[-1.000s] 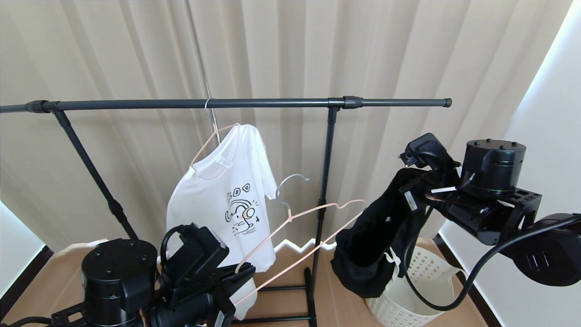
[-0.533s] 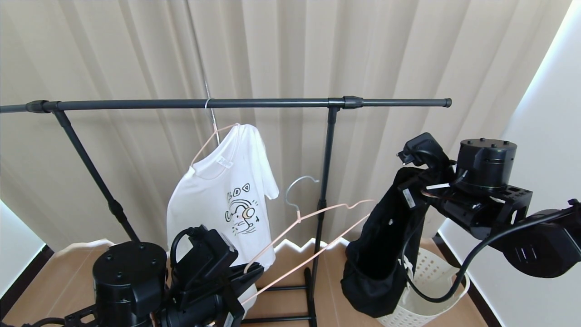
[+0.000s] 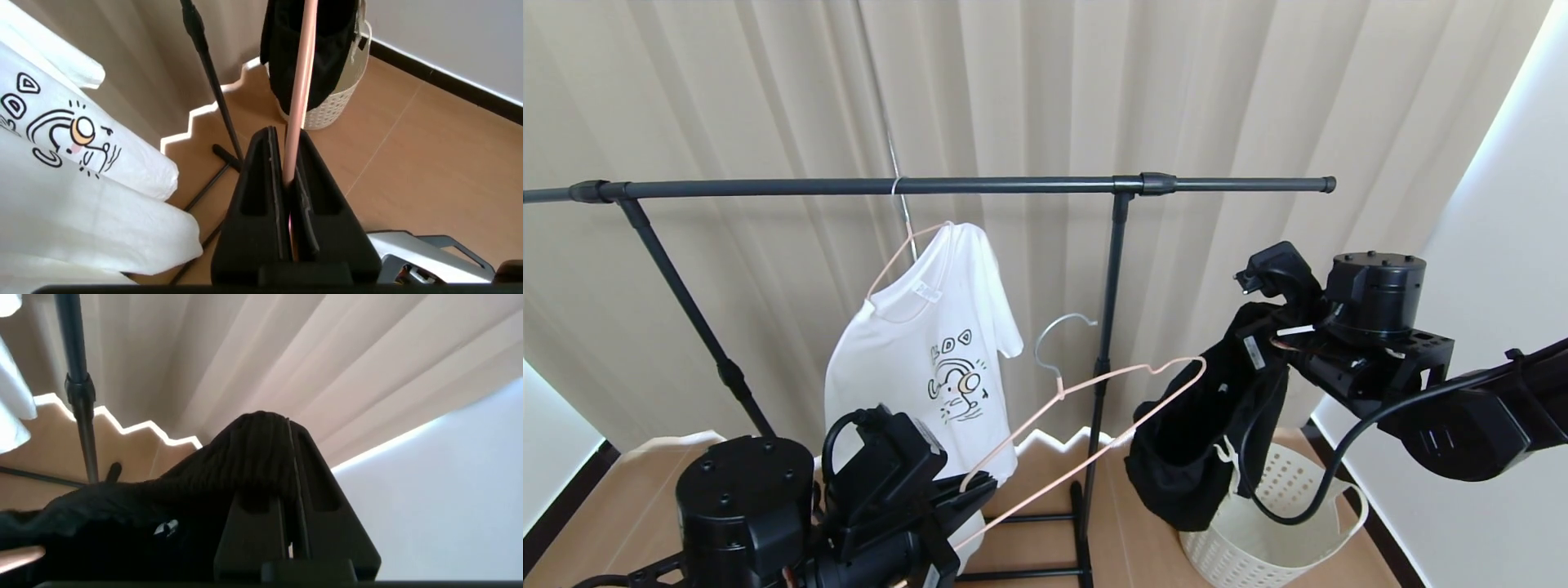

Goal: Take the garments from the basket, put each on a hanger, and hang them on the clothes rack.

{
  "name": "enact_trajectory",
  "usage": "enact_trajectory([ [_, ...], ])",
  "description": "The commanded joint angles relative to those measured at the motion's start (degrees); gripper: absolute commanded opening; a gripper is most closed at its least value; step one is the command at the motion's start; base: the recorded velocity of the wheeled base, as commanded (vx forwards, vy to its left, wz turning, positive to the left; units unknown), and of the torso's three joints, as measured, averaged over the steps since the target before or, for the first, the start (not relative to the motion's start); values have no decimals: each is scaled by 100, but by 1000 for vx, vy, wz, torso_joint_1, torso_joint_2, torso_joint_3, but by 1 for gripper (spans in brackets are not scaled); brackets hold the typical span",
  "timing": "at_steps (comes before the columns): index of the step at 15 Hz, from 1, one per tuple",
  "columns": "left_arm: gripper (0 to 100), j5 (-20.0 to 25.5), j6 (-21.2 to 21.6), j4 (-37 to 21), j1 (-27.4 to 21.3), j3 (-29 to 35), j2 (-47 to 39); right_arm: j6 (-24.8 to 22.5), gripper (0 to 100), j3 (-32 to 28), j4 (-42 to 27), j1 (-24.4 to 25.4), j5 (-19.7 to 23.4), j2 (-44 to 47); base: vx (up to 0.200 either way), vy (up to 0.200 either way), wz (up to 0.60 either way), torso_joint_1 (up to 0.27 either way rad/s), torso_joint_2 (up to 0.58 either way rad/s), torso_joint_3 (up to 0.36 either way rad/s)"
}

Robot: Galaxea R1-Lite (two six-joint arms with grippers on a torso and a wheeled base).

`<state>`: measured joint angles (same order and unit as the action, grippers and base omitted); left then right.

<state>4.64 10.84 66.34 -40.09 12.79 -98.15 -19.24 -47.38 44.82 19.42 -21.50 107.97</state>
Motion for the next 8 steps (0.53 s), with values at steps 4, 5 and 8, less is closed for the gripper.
enact_trajectory([
  [4, 0, 1, -20, 2, -148, 391, -310, 87, 0, 168, 0, 457, -170, -321, 0, 0, 0, 0, 0, 0],
  [5, 0, -7, -29, 2, -174, 461, -346, 131, 0, 168, 0, 501, -179, -321, 0, 0, 0, 0, 0, 0],
  [8, 0, -16, -55, 2, -183, 646, -389, 175, 0, 238, 0, 695, -214, -435, 0, 0, 0, 0, 0, 0],
])
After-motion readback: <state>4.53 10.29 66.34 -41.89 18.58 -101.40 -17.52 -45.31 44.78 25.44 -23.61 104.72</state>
